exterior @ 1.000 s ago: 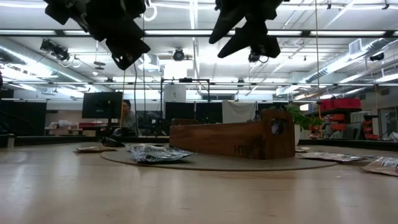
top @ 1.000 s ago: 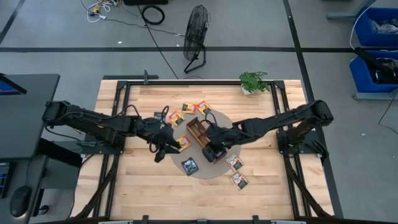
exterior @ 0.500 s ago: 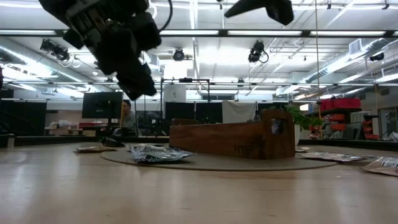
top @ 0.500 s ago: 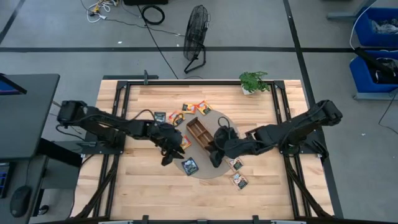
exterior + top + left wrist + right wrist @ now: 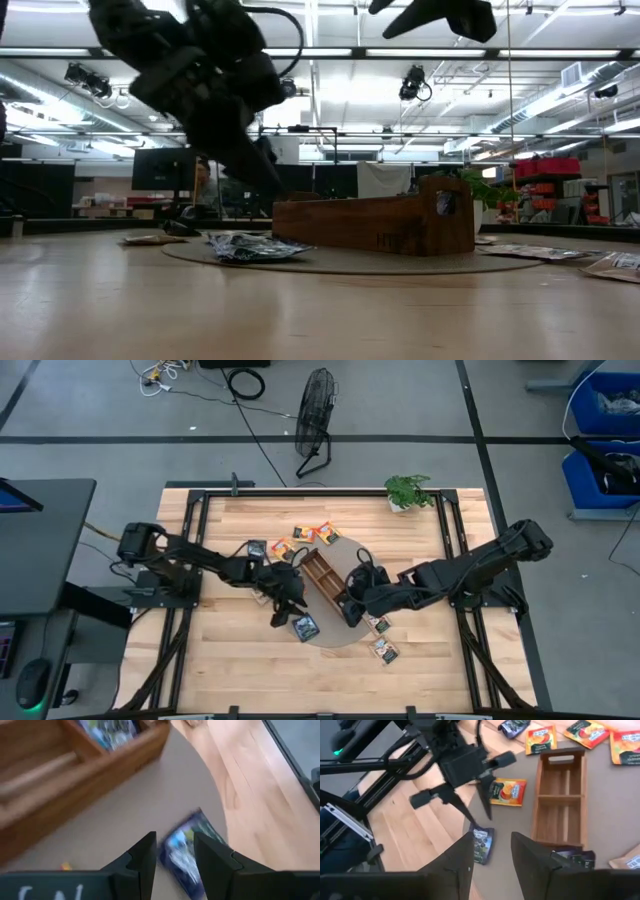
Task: Pick & Place Tea
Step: Put the purple tea bag into the right section of the wooden organizer
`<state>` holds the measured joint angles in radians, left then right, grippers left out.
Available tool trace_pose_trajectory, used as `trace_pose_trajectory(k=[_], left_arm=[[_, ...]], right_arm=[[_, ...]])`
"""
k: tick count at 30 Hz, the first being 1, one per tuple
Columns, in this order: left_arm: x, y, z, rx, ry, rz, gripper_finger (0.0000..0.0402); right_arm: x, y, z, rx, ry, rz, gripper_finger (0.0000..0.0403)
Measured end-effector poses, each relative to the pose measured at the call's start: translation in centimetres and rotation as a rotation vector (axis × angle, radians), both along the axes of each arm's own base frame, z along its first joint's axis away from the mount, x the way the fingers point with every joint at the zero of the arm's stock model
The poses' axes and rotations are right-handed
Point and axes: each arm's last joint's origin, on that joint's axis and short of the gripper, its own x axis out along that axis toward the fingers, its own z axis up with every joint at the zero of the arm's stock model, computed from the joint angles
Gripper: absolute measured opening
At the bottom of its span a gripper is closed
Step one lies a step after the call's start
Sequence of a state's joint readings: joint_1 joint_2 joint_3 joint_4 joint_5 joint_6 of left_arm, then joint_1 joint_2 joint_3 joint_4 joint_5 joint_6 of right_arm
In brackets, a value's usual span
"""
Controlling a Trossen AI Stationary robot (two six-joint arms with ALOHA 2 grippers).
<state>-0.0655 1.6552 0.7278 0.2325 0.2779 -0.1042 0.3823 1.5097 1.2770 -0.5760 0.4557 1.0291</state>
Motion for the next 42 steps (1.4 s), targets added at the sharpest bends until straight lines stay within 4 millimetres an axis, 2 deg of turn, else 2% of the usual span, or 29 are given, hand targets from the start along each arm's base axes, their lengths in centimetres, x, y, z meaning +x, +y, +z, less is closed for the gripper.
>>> trace_pose_trajectory(k=[8, 11, 20, 26, 33, 42], left_arm=[[3.5, 1.0, -1.7, -0.037, 0.097, -0.052, 0.0136], [3.8, 1.4, -2.1, -0.068, 0.160, -0.099, 0.0136], [2.6, 2.6, -2.5, -0.051, 0.265, -0.153, 0.0136], [2.8, 2.0, -2.3, -0.103, 0.237, -0.202, 0.0136], [2.8, 0.7, -2.2, -0.089, 0.218, -0.248, 0.0136], [2.9, 1.2, -2.2, -0.075, 0.225, -0.190, 0.0136]], right_arm=[[-0.1, 0.1, -0.1, 0.015, 0.013, 0.003, 0.0137], [-0.1, 0.1, -0.1, 0.022, 0.015, 0.009, 0.0137], [-0.2, 0.1, -0.2, 0.015, 0.032, 0.016, 0.0137], [-0.2, 0.1, -0.2, 0.008, 0.034, 0.011, 0.0137], [-0.2, 0.0, -0.2, -0.008, 0.030, -0.001, 0.0137], [-0.2, 0.0, -0.2, -0.007, 0.029, -0.003, 0.0137]])
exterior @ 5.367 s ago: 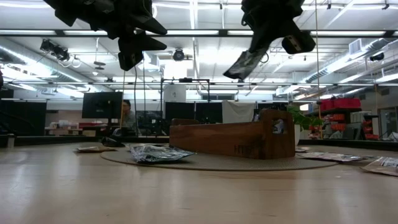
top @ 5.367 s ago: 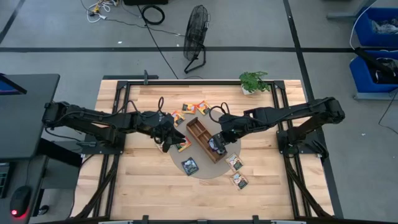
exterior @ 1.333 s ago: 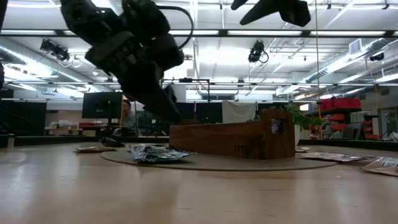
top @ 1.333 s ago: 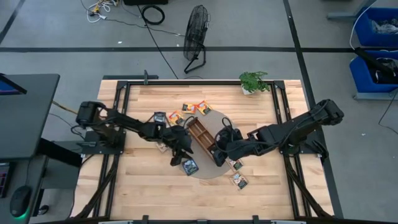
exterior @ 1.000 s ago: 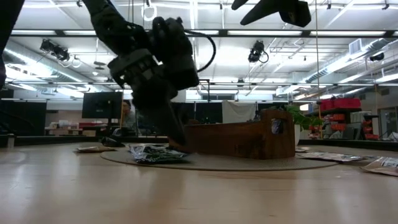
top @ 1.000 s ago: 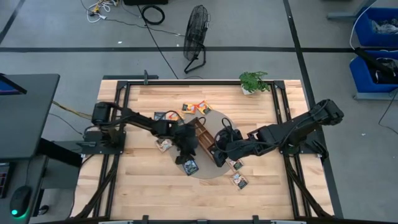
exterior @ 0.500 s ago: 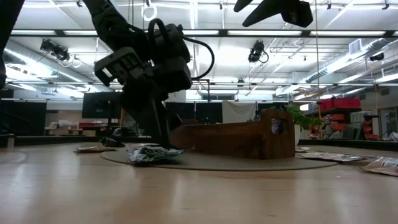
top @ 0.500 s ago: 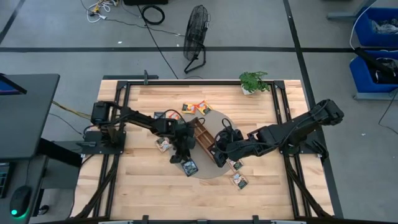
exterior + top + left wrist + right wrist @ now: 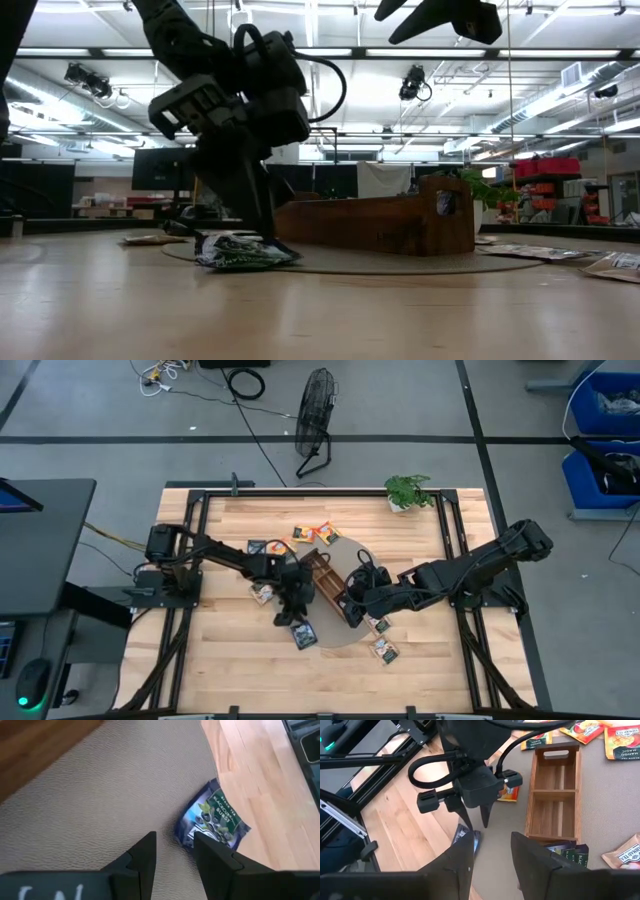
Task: Pick & Place Tea
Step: Put the purple tea bag into the right section of the wooden organizer
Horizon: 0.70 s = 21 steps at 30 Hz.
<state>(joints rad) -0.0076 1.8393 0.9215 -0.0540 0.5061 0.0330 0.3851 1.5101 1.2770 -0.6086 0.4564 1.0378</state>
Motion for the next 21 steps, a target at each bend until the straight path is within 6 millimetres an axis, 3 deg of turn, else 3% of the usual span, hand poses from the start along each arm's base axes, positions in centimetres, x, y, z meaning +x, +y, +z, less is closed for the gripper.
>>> trace_pose_trajectory(k=[11, 21], left_arm=[[0.2, -1.3, 0.0, 0.023, -0.047, -0.055, 0.0136], [0.4, -1.2, 0.0, 0.053, -0.063, -0.029, 0.0135]], right_arm=[[0.0, 0.0, 0.0, 0.001, -0.001, -0.001, 0.0137], [0.0, 0.0, 0.0, 0.012, -0.005, -0.012, 0.0137]])
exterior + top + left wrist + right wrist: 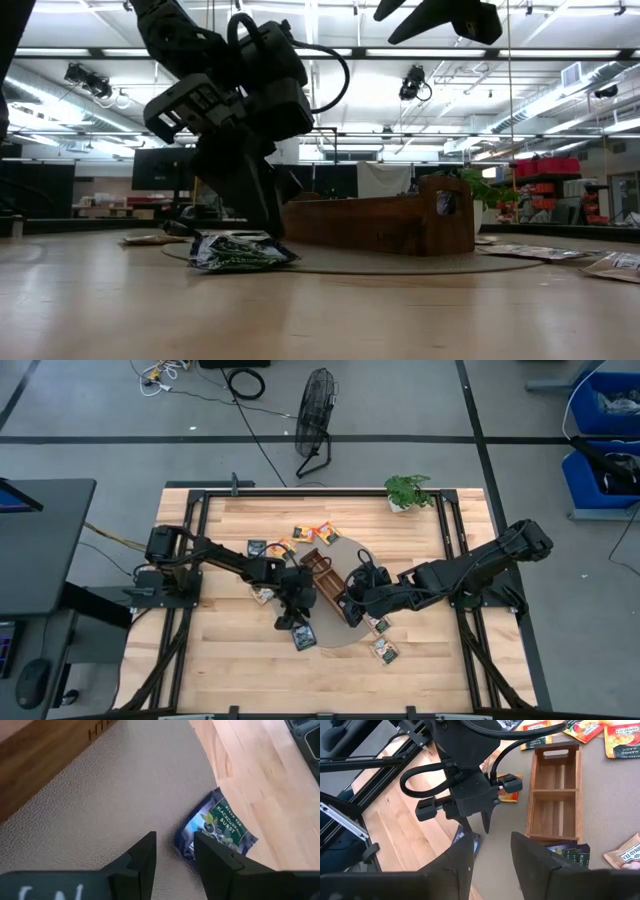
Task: Pick & Place Tea
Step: Put the purple tea bag into the right section of the wooden organizer
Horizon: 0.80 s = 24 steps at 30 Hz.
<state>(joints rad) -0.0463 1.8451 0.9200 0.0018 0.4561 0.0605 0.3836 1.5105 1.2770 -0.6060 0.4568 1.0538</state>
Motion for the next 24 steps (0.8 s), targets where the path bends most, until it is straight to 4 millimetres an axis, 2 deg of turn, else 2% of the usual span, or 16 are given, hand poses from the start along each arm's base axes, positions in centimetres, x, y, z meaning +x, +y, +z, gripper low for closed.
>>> trace_pose_trajectory(k=[8, 17, 20, 24], left_arm=[[0.0, -0.7, 0.0, 0.008, -0.008, -0.028, 0.0135], [0.2, -1.4, -1.1, 0.014, 0.003, -0.032, 0.0131], [0.3, -1.4, -1.3, 0.017, 0.009, -0.033, 0.0112], [0.1, -1.4, -1.4, 0.027, 0.024, -0.032, 0.0058]], right_arm=[[0.0, 0.0, 0.0, 0.002, 0.000, -0.003, 0.0137], [0.0, 0.0, -0.1, 0.003, 0.007, -0.006, 0.0137], [-0.1, 0.0, -0.1, 0.003, 0.012, -0.008, 0.0137], [-0.1, -0.1, -0.1, 0.002, 0.014, -0.008, 0.0137]])
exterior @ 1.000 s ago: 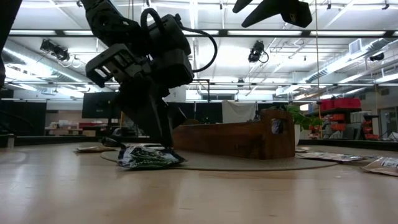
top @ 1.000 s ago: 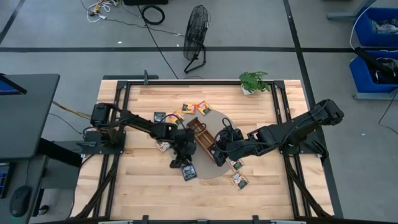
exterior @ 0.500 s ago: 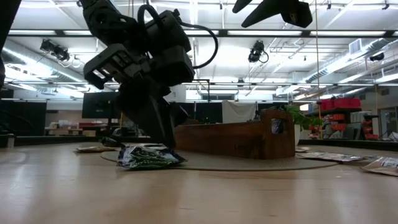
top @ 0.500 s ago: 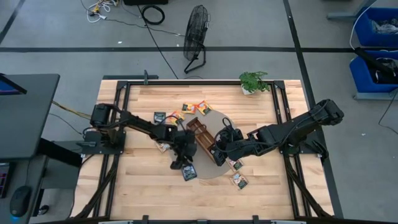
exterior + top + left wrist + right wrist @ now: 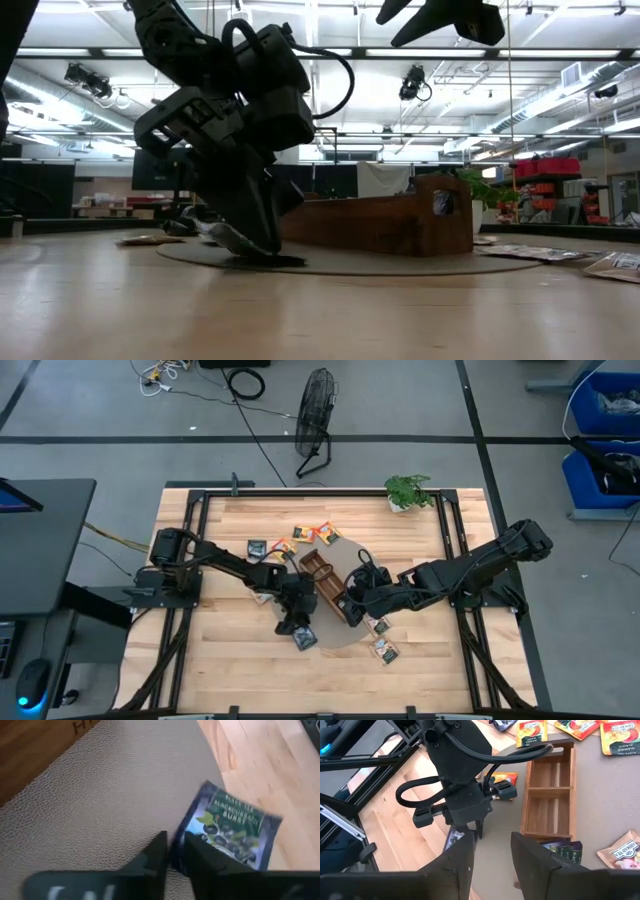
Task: Pick & Place Tea
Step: Put the purple tea bag into the right section of the wooden organizer
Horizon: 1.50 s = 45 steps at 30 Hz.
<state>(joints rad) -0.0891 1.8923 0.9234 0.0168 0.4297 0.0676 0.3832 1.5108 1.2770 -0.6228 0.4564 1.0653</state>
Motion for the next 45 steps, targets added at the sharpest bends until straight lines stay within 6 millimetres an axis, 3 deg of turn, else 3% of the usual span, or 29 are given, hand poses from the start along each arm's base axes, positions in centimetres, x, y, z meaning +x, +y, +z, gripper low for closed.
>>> trace_pose_trajectory(k=[4, 25, 36, 45], left_arm=[[-0.1, 0.0, 0.0, -0.010, 0.013, 0.014, 0.0008], [0.7, 0.8, 3.2, -0.131, -0.007, 0.047, 0.0001], [-0.3, 3.1, 9.3, -0.163, -0.177, 0.153, 0.0001], [-2.5, 6.3, 14.7, -0.126, -0.350, 0.307, 0.0000]], right_arm=[[0.0, 0.0, 0.0, -0.002, 0.001, 0.002, 0.0137], [-0.2, -0.1, -0.1, -0.020, 0.022, 0.000, 0.0137], [-0.1, 0.1, -0.1, -0.040, 0.020, 0.038, 0.0137], [0.5, 0.3, 0.7, -0.093, -0.066, 0.091, 0.0137]])
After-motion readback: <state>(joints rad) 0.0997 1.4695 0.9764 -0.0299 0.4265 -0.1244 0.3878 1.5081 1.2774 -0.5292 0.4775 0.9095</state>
